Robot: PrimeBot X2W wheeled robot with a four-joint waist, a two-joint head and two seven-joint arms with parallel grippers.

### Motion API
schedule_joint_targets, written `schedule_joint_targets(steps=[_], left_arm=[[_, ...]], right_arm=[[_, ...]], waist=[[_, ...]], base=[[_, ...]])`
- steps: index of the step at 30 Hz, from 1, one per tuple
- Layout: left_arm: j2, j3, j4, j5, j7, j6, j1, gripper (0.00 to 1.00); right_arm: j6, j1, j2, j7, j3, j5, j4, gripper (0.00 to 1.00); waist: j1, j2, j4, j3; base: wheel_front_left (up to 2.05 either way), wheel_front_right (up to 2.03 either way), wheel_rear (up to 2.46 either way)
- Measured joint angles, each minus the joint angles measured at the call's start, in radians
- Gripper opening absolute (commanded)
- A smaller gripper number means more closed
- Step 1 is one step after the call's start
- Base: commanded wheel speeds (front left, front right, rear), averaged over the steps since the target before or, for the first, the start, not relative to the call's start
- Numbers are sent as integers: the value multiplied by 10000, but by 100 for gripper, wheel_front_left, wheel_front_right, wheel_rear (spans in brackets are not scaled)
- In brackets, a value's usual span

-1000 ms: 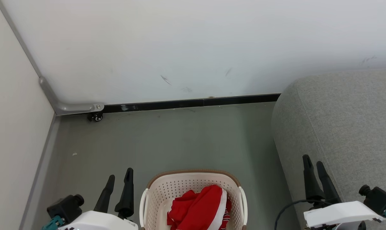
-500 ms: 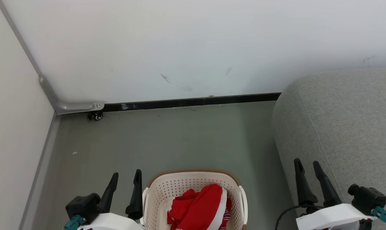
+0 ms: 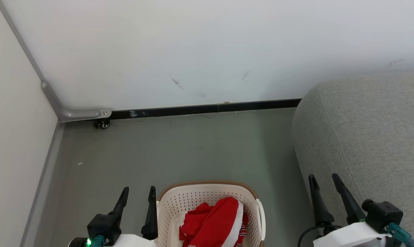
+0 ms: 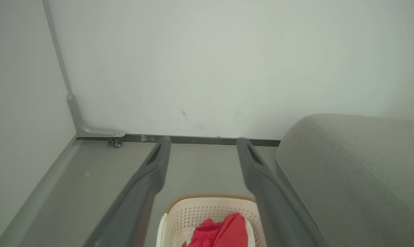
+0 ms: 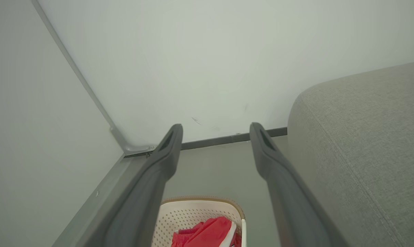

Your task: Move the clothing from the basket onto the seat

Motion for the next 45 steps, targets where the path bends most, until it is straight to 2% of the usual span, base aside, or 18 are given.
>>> schedule_joint_targets(steps=[5,31,38,45], left_arm=[[-6,-44,42,376,-94,82,-145,100],[27,102,431,399,-94,100,-624,100],[209,-71,704,692,-94,-82,-1141,100],[364,-625,1110,1093,-94,-474,-1757,100]], right_arm=[[0,-10,0,-82,17,-414,13,100],[0,-27,4,-257,-142,-188,-23,100],[2,-27,6,-332,-297,-186,-401,100],[0,-29,8,-435,-433,155,-1049,100]], waist=[[-1,0,-6,30],[-3,0,-84,439],[-4,0,-163,724],[-4,0,-280,1118]], base=[[0,0,0],[0,0,0],[0,0,0],[0,0,0]])
